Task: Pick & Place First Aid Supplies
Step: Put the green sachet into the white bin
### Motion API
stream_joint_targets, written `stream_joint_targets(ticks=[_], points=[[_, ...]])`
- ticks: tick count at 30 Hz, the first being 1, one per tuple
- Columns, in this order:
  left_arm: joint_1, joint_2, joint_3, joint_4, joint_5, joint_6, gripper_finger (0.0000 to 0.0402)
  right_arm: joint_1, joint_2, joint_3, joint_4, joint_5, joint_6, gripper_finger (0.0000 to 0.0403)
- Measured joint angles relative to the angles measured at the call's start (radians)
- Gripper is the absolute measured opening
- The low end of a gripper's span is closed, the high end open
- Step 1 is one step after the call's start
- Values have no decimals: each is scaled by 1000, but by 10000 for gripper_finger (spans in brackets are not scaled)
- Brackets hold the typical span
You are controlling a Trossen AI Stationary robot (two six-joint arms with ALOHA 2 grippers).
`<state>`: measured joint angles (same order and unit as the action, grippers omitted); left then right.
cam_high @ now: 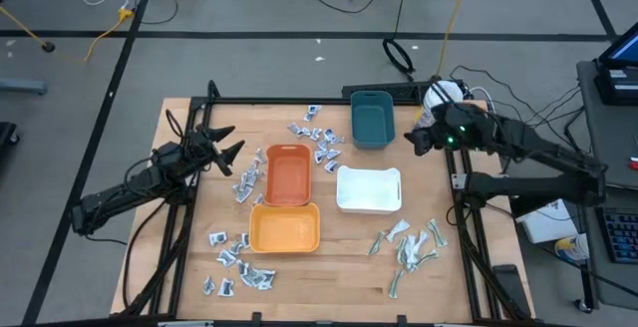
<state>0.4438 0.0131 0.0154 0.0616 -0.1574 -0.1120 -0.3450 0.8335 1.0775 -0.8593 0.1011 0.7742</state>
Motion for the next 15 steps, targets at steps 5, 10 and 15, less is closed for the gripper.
stream_joint_targets(ticks=[5, 10, 15], points=[[0, 0, 0, 0, 0, 0, 308, 0, 163, 177, -229, -82, 77, 171], [0, 0, 0, 0, 0, 0, 308, 0, 265, 272, -431, -156, 137, 171], [0, 0, 0, 0, 0, 0, 308, 0, 310, 278, -578, -197, 175, 171]])
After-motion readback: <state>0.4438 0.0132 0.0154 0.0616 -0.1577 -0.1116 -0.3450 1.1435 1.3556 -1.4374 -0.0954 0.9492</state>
